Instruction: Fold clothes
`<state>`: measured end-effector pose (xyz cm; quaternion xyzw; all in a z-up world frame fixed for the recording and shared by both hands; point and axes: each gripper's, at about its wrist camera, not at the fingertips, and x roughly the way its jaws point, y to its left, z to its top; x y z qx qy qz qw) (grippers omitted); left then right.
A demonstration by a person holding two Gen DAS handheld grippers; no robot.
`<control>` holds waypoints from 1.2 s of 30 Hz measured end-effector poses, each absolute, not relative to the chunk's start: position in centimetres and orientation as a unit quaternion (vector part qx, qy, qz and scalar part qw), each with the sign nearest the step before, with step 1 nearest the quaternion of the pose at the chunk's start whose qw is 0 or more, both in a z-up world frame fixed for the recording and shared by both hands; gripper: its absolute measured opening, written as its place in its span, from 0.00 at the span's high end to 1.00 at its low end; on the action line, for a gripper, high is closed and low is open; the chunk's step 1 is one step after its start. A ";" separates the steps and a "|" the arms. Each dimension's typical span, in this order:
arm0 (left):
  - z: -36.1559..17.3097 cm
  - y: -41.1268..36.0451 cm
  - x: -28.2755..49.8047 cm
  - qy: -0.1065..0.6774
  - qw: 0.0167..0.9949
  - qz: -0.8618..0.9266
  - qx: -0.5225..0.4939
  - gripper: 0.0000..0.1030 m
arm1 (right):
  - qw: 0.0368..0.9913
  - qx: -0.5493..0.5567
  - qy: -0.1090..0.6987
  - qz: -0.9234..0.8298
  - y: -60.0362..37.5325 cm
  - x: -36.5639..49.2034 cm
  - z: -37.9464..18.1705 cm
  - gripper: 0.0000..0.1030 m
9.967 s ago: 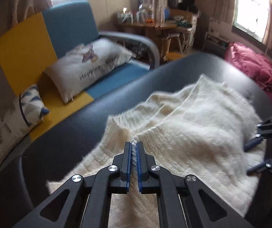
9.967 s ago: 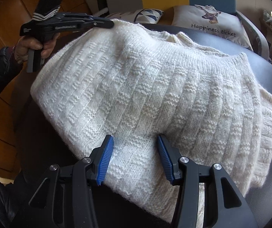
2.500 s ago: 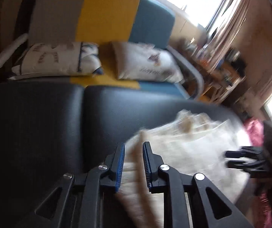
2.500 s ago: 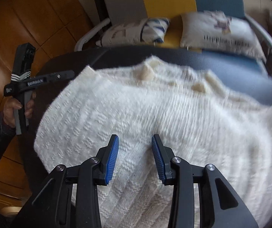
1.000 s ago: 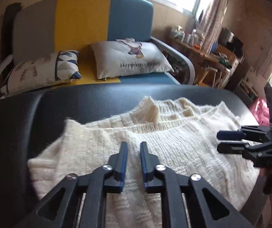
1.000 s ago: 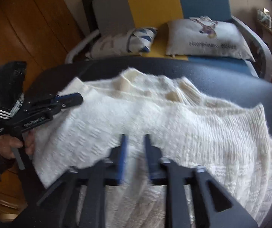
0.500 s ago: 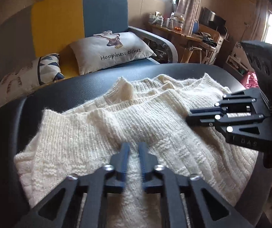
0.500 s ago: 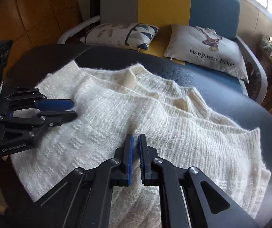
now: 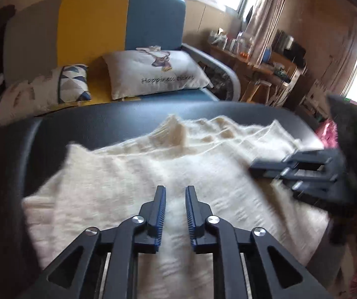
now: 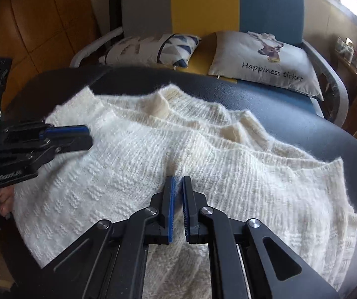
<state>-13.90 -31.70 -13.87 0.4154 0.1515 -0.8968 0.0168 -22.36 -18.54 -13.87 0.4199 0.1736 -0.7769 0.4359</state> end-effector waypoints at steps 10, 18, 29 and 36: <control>-14.6 -32.8 -16.1 0.184 0.016 -0.867 0.463 0.47 | 0.433 0.437 0.168 -0.771 -18.8 -22.6 -15.2 0.92; -14.5 -30.2 -16.8 0.109 0.048 -0.882 0.456 0.90 | 0.432 0.429 0.174 -0.774 -18.6 -21.9 -15.0 0.92; -14.9 -30.2 -16.9 0.115 0.082 -0.889 0.435 0.93 | 0.429 0.413 0.187 -0.781 -19.0 -21.3 -15.5 0.93; -11.9 -32.3 -15.2 0.176 0.085 -0.897 0.397 0.80 | 0.436 0.429 0.135 -0.780 -17.7 -22.6 -13.4 0.89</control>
